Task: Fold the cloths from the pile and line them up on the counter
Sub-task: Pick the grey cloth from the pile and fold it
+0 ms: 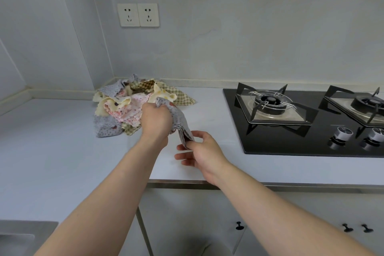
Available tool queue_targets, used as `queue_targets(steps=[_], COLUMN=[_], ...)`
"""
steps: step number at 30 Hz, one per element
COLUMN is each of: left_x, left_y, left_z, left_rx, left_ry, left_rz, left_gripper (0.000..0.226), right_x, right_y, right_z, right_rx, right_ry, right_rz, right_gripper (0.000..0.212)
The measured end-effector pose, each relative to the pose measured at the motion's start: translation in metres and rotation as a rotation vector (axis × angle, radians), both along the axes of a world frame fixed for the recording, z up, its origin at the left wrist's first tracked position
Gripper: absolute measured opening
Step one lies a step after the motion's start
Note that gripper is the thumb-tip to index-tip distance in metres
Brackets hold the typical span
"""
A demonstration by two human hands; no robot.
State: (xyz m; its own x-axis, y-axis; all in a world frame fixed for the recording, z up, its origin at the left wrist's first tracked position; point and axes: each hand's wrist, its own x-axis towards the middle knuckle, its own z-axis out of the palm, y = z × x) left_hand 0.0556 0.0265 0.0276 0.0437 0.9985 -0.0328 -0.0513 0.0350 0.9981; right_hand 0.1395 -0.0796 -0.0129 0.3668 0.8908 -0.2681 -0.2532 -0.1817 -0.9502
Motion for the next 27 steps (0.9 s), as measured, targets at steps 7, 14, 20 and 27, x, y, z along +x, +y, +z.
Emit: queue_targets(steps=[7, 14, 20, 27], left_x=[-0.002, 0.007, 0.016, 0.022], left_y=[0.001, -0.027, -0.043, -0.049], left_z=[0.005, 0.016, 0.012, 0.006], left_rx=[0.074, 0.222, 0.318, 0.12], left_ry=[0.055, 0.181, 0.275, 0.203], left_rz=[-0.015, -0.135, -0.211, -0.26], left_gripper=[0.024, 0.008, 0.008, 0.024], right_x=[0.01, 0.03, 0.038, 0.049], right_y=[-0.007, -0.007, 0.001, -0.01], right_z=[0.001, 0.007, 0.02, 0.017], right_rx=[0.022, -0.023, -0.119, -0.088], right_ry=[0.347, 0.676, 0.469, -0.106], right_rz=[0.088, 0.024, -0.045, -0.267], right_gripper=[0.043, 0.054, 0.063, 0.047])
